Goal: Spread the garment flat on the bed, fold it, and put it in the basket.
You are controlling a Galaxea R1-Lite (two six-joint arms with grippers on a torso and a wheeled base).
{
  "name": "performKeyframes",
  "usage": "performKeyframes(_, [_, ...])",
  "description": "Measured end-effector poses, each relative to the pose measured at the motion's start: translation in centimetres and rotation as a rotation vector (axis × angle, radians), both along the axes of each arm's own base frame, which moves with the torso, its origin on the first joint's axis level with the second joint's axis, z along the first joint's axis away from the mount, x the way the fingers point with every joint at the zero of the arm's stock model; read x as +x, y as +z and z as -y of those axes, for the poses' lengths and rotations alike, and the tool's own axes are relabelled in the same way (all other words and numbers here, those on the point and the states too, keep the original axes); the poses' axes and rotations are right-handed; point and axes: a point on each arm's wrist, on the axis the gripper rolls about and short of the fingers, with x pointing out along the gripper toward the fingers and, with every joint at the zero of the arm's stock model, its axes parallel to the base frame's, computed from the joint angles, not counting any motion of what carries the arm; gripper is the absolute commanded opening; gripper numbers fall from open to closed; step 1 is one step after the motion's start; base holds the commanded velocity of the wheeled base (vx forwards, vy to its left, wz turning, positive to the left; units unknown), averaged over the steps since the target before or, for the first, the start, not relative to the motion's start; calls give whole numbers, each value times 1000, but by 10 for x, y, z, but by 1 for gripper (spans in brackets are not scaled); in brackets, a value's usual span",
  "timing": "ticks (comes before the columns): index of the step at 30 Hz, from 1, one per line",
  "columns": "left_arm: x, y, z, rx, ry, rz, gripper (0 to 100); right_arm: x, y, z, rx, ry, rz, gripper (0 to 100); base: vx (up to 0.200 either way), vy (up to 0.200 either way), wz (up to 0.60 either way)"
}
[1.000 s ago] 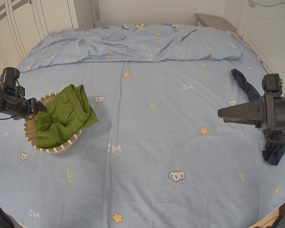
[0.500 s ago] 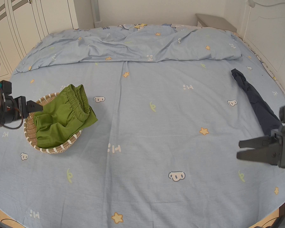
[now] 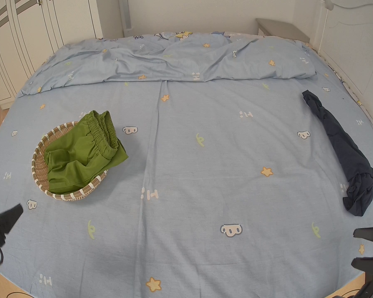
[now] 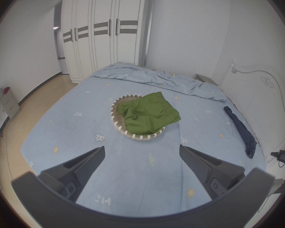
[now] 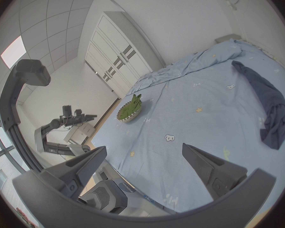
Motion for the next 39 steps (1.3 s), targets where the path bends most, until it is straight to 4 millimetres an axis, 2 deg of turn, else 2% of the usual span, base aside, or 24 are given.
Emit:
performKeyframes(6, [-48, -52, -5, 10, 101, 59, 100, -32, -21, 10, 17, -92, 27, 100, 0, 0, 0])
performKeyframes(10, [-65, -88, -4, 34, 163, 86, 100, -49, -34, 15, 16, -187, 63, 100, 0, 0, 0])
performKeyframes(13, [-69, -104, -3, 56, 164, 145, 100, -60, -41, 17, 14, -279, 114, 100, 0, 0, 0])
performKeyframes(17, [-70, -116, -1, 82, 110, 222, 100, -67, -50, 21, -25, -480, 173, 100, 0, 0, 0])
performKeyframes(21, [-71, -123, 0, 114, 12, 260, 100, -65, -63, 24, -108, -626, 210, 100, 0, 0, 0])
performKeyframes(29, [-73, -131, 0, 139, -82, 316, 100, -51, -78, 24, -167, -736, 406, 100, 0, 0, 0])
performKeyframes(39, [-74, -135, 0, 133, -102, 355, 100, -49, -95, 22, -228, -823, 416, 100, 0, 0, 0])
